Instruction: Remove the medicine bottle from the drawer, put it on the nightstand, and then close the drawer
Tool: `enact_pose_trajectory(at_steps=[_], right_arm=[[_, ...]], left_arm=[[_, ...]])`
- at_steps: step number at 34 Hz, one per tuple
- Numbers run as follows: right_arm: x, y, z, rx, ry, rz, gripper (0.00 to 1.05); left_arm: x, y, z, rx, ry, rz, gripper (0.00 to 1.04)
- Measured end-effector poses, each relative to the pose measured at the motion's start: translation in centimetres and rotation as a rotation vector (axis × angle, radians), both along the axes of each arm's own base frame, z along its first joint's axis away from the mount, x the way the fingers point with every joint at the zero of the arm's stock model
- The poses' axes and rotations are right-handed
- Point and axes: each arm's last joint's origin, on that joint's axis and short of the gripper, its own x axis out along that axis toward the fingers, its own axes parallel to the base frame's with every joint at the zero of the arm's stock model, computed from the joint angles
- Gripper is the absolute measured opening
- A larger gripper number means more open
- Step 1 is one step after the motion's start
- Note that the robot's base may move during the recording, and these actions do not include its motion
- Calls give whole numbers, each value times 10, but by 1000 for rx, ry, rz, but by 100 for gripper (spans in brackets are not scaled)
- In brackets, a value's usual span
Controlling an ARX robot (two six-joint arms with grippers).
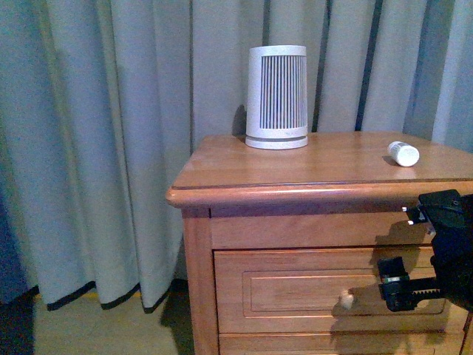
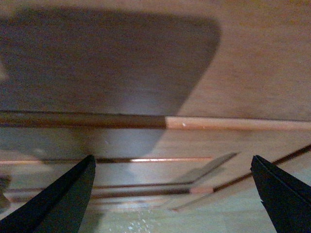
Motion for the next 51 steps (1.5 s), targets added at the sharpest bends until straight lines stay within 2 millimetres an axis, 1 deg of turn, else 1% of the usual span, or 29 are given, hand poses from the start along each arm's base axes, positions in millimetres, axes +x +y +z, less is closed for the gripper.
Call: enact_pose_trajectory(at_steps=[2, 6, 9, 11, 14, 16, 17, 19, 20, 21, 22, 24, 26, 27, 28, 30, 32, 35, 36, 38, 40, 44, 48, 49, 51], right_arm=[[4, 0, -1, -24, 24, 1, 98], [2, 1, 0, -19, 34, 2, 98], [-9, 4, 4, 21, 46, -5, 98], [-20, 6, 8, 41, 57, -7, 98], [-47, 15, 19, 95, 65, 8, 98], [-71, 22, 27, 144, 83, 28, 98], [-87, 26, 32, 169, 89, 30, 98], [-110, 28, 41, 203, 91, 28, 98], [-124, 28, 48, 201, 74, 14, 98], [-131, 27, 53, 198, 53, 7, 98], [-137, 26, 58, 196, 25, 1, 98], [-153, 23, 74, 171, -87, -30, 98], [-172, 17, 95, 143, -236, -52, 98], [-185, 14, 108, 125, -312, -59, 98], [-195, 12, 116, 111, -366, -66, 98], [-212, 8, 127, 97, -430, -76, 98], [-227, 5, 132, 80, -476, -96, 98], [-248, 2, 131, 63, -527, -124, 98], [-253, 1, 129, 59, -529, -131, 98], [-264, 0, 123, 43, -544, -149, 98], [-274, -1, 111, 27, -533, -181, 98], [-282, -1, 97, -1, -509, -204, 98], [-283, -1, 97, -8, -512, -199, 98], [-284, -1, 97, 10, -511, -156, 96], [-285, -4, 94, 46, -452, 9, 86]], left_arm=[[0, 0, 0, 0, 0, 0, 98], [0, 0, 0, 0, 0, 0, 98], [0, 0, 0, 0, 0, -1, 98], [0, 0, 0, 0, 0, -1, 98], [0, 0, 0, 0, 0, -1, 98], [0, 0, 0, 0, 0, -1, 98], [0, 0, 0, 0, 0, -1, 98], [0, 0, 0, 0, 0, -1, 98], [0, 0, 0, 0, 0, -1, 98], [0, 0, 0, 0, 0, -1, 98], [0, 0, 0, 0, 0, -1, 98], [0, 0, 0, 0, 0, -1, 98], [0, 0, 0, 0, 0, -2, 98], [0, 0, 0, 0, 0, -2, 98], [0, 0, 0, 0, 0, -1, 98], [0, 0, 0, 0, 0, -1, 98], [0, 0, 0, 0, 0, -2, 98], [0, 0, 0, 0, 0, -1, 98], [0, 0, 0, 0, 0, -2, 98], [0, 0, 0, 0, 0, -2, 98], [0, 0, 0, 0, 0, -1, 98], [0, 0, 0, 0, 0, -1, 98], [0, 0, 0, 0, 0, -1, 98], [0, 0, 0, 0, 0, -1, 98], [0, 0, 0, 0, 0, -2, 98]])
